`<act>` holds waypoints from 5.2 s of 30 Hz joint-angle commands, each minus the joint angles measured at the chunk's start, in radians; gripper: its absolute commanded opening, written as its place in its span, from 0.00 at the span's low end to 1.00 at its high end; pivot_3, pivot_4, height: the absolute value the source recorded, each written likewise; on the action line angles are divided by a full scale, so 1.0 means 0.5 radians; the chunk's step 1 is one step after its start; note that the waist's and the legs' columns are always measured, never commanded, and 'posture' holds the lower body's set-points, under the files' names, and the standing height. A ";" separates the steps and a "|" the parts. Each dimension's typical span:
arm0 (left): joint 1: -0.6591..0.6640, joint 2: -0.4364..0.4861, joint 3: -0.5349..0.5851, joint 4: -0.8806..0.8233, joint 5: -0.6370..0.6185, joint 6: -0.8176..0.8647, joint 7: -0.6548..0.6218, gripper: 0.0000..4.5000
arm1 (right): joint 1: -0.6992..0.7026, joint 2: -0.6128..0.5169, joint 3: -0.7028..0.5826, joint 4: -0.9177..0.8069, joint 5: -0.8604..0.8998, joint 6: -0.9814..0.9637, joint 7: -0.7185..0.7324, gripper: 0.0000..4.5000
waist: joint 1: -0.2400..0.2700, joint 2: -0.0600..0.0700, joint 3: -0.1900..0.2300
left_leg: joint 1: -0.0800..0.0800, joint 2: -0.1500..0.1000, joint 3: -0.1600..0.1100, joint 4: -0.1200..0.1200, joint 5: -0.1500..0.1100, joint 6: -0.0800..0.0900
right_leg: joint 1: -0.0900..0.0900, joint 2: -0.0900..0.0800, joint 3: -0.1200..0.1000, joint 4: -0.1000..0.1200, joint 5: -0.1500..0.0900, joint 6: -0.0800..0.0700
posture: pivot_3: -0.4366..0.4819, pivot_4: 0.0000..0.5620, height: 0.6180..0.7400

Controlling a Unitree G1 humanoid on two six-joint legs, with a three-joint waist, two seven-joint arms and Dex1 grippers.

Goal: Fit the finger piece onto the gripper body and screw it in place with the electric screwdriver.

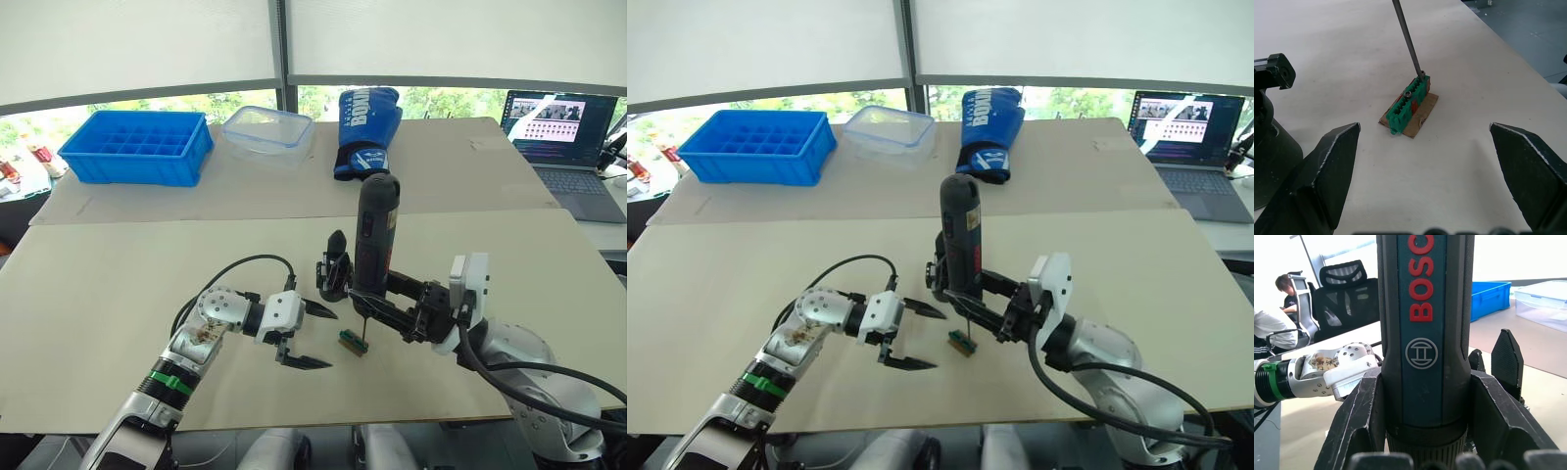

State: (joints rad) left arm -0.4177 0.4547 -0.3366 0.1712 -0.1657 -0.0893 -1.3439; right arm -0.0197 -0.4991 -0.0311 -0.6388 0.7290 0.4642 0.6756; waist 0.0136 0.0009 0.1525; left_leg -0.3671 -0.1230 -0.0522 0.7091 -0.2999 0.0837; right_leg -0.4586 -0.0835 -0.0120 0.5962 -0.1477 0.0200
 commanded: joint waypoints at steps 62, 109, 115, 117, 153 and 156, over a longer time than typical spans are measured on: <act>-0.031 -0.039 0.003 -0.009 -0.014 -0.041 -0.010 1.00 | 0.006 -0.012 -0.058 -0.149 -0.024 -0.096 0.044 0.42 | 0.001 0.000 0.000 | 0.000 0.000 0.000 0.000 0.000 0.000 | 0.000 0.000 0.000 0.000 0.000 0.000 | 0.48 0.27 1.00; -0.027 -0.027 0.030 -0.009 -0.020 -0.020 0.014 1.00 | -0.023 -0.007 -0.075 -0.224 -0.010 -0.066 0.027 0.42 | 0.001 0.000 0.000 | 0.000 0.000 0.000 0.000 0.000 0.000 | 0.000 0.000 0.000 0.000 0.000 0.000 | 0.48 0.27 1.00; 0.016 0.026 0.064 -0.079 -0.051 0.025 0.018 1.00 | -0.063 -0.033 -0.119 -0.300 0.077 -0.018 -0.035 0.42 | -0.001 0.000 0.000 | 0.000 0.000 0.000 0.000 0.000 0.000 | 0.000 0.000 0.000 0.000 0.000 0.000 | 0.48 0.27 1.00; 0.035 0.050 0.077 -0.117 -0.068 0.050 0.023 1.00 | -0.081 -0.056 -0.147 -0.313 0.127 -0.002 -0.056 0.42 | -0.001 0.000 0.000 | 0.000 0.000 0.000 0.000 0.000 0.000 | 0.000 0.000 0.000 0.000 0.000 0.000 | 0.48 0.27 1.00; -0.155 0.123 0.270 0.131 -0.071 0.075 0.225 1.00 | -2.145 -0.167 0.062 0.825 0.843 0.783 -0.278 0.42 | -0.004 -0.002 0.001 | -0.008 -0.003 0.001 -0.003 -0.003 0.005 | -0.008 -0.015 -0.001 -0.003 0.001 -0.001 | 0.48 0.27 1.00; -0.202 0.088 0.268 0.222 -0.047 0.028 0.220 1.00 | -2.107 -0.105 0.152 0.864 0.612 0.685 -0.126 0.42 | -0.006 -0.002 0.001 | -0.009 -0.003 0.002 -0.003 -0.002 0.005 | -0.011 -0.015 -0.003 -0.002 0.001 -0.001 | 0.48 0.27 1.00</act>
State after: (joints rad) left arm -0.4971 0.5041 -0.2062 0.2766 -0.1931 -0.0483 -1.2342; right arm -1.0575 -0.5600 0.0538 -0.1940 1.0844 0.8748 0.5667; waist 0.0106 -0.0001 0.1528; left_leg -0.3733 -0.1247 -0.0509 0.7077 -0.3011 0.0863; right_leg -0.4655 -0.0908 -0.0137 0.5956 -0.1470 0.0198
